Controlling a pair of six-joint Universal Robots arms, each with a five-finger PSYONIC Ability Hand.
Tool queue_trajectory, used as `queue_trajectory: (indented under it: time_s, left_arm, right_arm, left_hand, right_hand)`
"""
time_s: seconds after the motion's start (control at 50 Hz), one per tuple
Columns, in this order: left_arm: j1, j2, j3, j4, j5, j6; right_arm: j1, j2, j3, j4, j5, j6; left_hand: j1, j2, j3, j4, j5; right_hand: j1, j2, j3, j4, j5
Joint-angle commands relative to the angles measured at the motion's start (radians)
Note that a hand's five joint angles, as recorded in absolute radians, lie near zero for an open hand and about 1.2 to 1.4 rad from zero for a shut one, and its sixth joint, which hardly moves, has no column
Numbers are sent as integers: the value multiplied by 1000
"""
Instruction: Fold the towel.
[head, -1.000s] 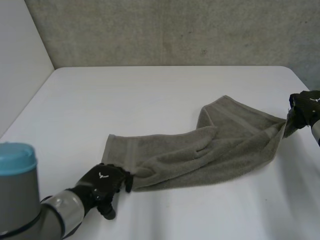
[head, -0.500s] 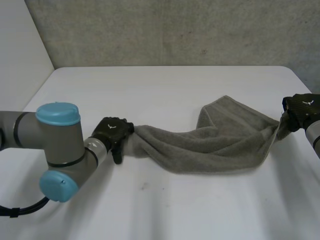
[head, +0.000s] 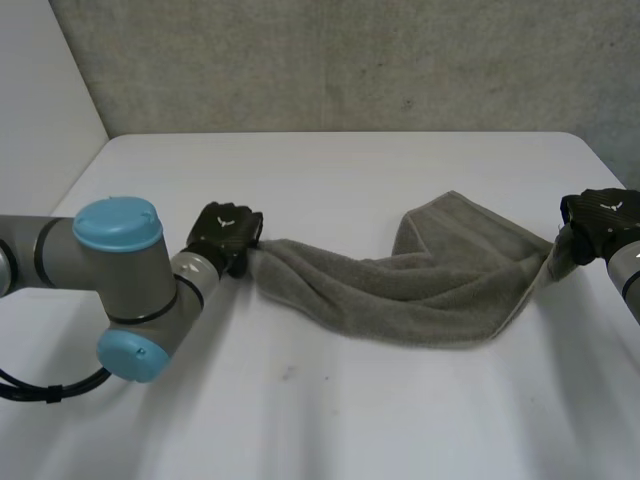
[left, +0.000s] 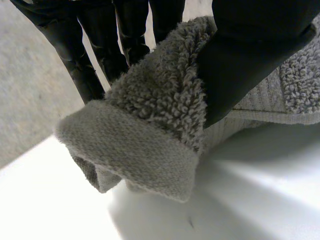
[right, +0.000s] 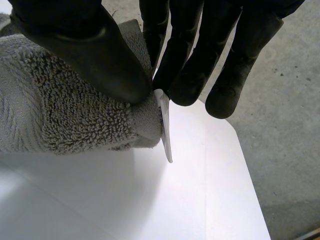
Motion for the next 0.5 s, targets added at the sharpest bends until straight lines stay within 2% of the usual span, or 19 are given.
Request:
queue_trajectory:
  time_s: [0.02, 0.08, 0.12, 0.14, 0.18, 0.24, 0.26, 0.34, 0.36, 0.4, 0.46, 0.5]
  left_arm:
    - [-1, 110, -16, -13, 14, 1]
    - [-1, 152, -32, -25, 14, 1]
    - [10, 253, -74, -74, 17, -1]
    - [10, 253, -75, -75, 17, -1]
    - [19, 361, -102, -131, 21, -4]
    - [21, 410, -113, -159, 27, -6]
    - [27, 458, -124, -188, 33, -6]
    - [90, 599, -131, -278, 61, -18]
    - [90, 600, -131, -279, 61, -18]
    - [143, 652, -125, -352, 96, -36]
    - [162, 661, -119, -394, 118, -45]
    - [196, 658, -118, -476, 165, -58]
  right_arm:
    - [7, -32, -1, 20, 2, -20]
    - [11, -59, -6, 49, 0, -33]
    - [12, -130, -23, 151, -18, -69]
    - [12, -130, -23, 152, -18, -69]
    - [11, -208, -61, 280, -66, -87]
    - [9, -254, -86, 340, -92, -89]
    - [6, -304, -114, 401, -124, -93]
    - [-3, -421, -216, 582, -198, -98]
    - [-3, -421, -216, 583, -198, -98]
    - [-8, -455, -286, 656, -221, -99]
    - [-11, -458, -316, 689, -222, -103]
    - [-6, -443, -342, 742, -222, -141]
  left_hand:
    - [256, 198, 203, 204, 240]
    - [256, 198, 203, 204, 240]
    - [256, 198, 203, 204, 240]
    - [256, 198, 203, 204, 240]
    - [256, 198, 203, 204, 240]
    - [256, 198, 203, 204, 240]
    - [256, 198, 203, 204, 240]
    - [256, 198, 203, 204, 240]
    - [256, 198, 203, 204, 240]
    - [256, 198, 203, 204, 240]
    - [256, 198, 203, 204, 240]
    - [256, 198, 203, 204, 240]
  right_hand:
    - [79, 79, 66, 62, 58]
    - [79, 79, 66, 62, 58]
    - [79, 79, 66, 62, 58]
    - [79, 79, 66, 62, 58]
    - [79, 79, 66, 62, 58]
    - [79, 79, 66, 62, 58]
    - [79, 79, 66, 62, 58]
    - [79, 79, 66, 62, 58]
    - [79, 79, 66, 62, 58]
    - [79, 79, 66, 62, 58]
    - [79, 79, 66, 62, 58]
    - [79, 79, 66, 62, 58]
